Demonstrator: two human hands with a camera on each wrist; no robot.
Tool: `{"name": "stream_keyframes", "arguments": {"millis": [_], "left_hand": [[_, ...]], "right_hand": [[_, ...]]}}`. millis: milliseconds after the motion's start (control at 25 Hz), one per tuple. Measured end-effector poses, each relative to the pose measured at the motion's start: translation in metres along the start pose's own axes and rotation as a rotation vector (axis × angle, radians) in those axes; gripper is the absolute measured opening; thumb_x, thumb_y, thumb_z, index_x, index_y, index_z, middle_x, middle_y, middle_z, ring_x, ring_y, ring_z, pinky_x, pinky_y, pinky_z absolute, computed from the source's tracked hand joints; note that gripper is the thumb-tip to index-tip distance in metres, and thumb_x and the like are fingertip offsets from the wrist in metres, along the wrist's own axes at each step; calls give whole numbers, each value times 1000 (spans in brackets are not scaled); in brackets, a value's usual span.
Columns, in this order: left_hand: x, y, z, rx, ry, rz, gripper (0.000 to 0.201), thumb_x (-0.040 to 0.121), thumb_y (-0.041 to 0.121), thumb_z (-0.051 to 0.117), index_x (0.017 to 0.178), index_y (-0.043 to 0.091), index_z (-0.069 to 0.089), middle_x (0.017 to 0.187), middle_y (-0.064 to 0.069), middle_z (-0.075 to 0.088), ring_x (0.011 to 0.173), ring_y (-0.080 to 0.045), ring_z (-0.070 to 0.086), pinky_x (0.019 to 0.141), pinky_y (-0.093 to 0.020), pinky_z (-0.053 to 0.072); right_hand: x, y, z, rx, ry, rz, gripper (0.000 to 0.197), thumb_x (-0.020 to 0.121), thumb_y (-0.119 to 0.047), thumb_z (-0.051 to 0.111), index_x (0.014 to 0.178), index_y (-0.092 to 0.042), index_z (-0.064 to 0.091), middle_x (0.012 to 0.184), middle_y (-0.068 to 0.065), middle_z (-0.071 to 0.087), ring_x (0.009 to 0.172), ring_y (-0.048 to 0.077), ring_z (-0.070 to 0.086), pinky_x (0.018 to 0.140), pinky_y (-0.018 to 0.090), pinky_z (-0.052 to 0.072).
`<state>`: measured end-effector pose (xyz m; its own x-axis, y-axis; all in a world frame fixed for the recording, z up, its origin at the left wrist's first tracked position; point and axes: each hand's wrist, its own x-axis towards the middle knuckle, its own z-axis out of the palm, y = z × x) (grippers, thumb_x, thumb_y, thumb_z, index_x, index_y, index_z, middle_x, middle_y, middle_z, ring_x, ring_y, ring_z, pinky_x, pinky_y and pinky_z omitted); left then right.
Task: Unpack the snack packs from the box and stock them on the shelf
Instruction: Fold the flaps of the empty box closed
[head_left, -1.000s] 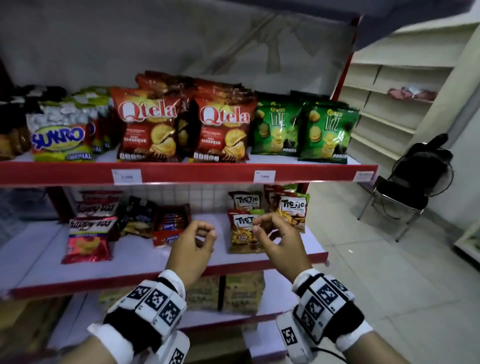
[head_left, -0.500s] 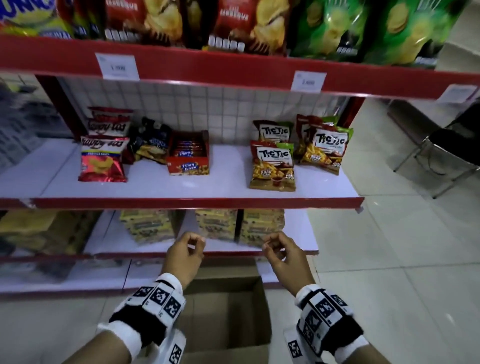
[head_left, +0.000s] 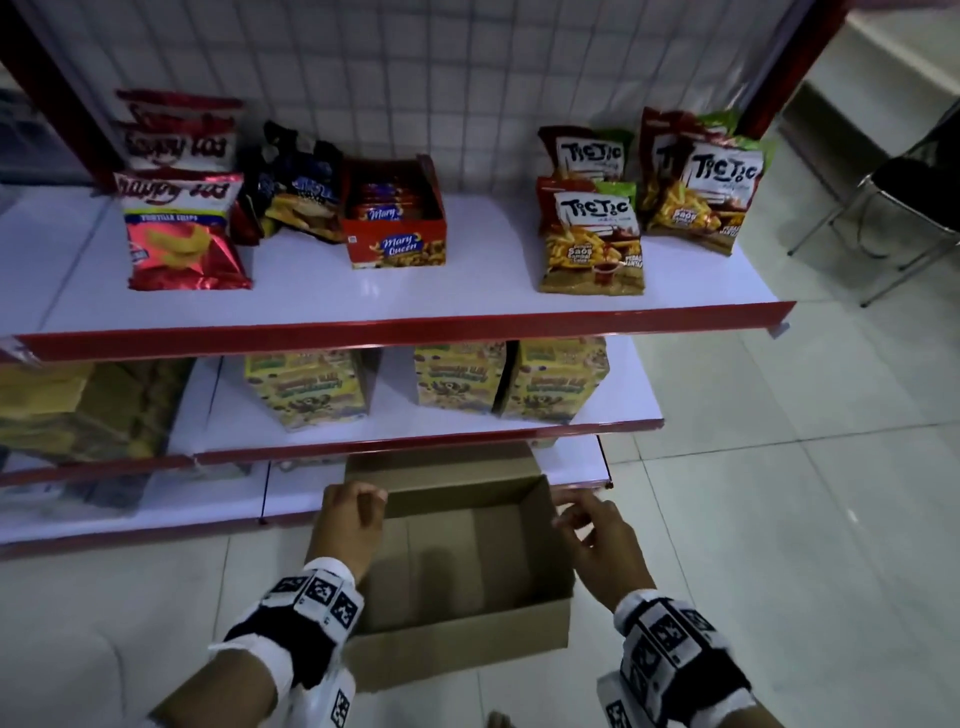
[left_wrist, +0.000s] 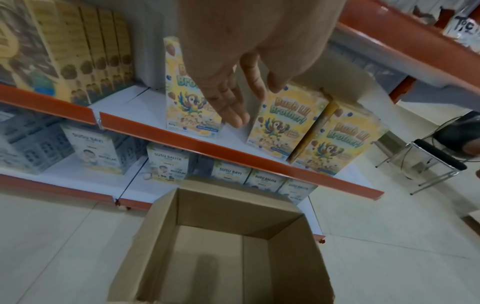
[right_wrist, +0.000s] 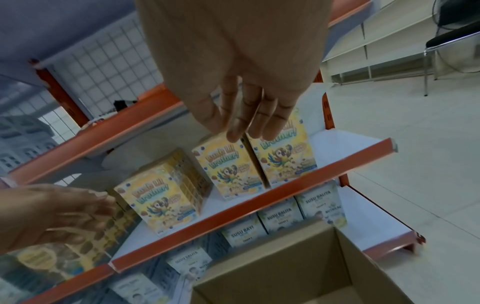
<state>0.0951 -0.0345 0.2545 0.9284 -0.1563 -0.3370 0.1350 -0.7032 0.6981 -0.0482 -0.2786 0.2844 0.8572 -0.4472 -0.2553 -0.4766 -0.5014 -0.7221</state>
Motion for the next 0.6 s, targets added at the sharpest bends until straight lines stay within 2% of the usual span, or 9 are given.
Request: {"name": "stream_keyframes", "arguments": {"millis": [160,320,360,440,520,600], "left_hand": [[16,-54,5,-15,-27,-13,16,94,14,54,103,3,60,113,-18,54,100,-33,58,92,-37,45],[42,-110,16,-73,11,-30,8,93,9,55,101,9,57,102,-9,59,94,-26,58,72,-18,41],[52,-128,23,-66,34,-33,10,93,7,56,102,9,58,103,-10,60,96,-27,59,74,-18,41],[76,-169,45,-5,51,-72,22,91,5,57,113,4,59,116,-17,62,105,-32,58,88,-30,43],[98,-210,73,86,3,-162,39,91,9,58,129,5,52,131,-20,55,119,-37,52,100,-40,40],[113,-250,103,157,-41,-188,55,89,17,62,140,10,42,141,-19,47,127,-38,45,106,-44,37]], "right_hand": [[0,35,39,-148,-38,68,33,89,-7,56,119,-22,58,104,4,63,100,19,53,81,24,44],[15,79,75,-229,-101,104,42,89,-5,55,127,-22,54,115,5,61,108,27,47,90,39,45],[22,94,85,-227,-109,102,45,89,-5,56,130,-23,52,118,5,60,111,27,46,92,40,45],[42,132,104,-242,-113,108,50,89,-8,58,135,-24,47,124,5,58,116,27,43,97,40,42],[64,174,126,-288,-116,109,57,88,-9,61,140,-22,42,131,6,55,120,28,41,101,41,39],[81,220,151,-331,-123,101,64,86,-10,63,144,-21,37,140,8,48,125,30,40,104,42,37]]}}
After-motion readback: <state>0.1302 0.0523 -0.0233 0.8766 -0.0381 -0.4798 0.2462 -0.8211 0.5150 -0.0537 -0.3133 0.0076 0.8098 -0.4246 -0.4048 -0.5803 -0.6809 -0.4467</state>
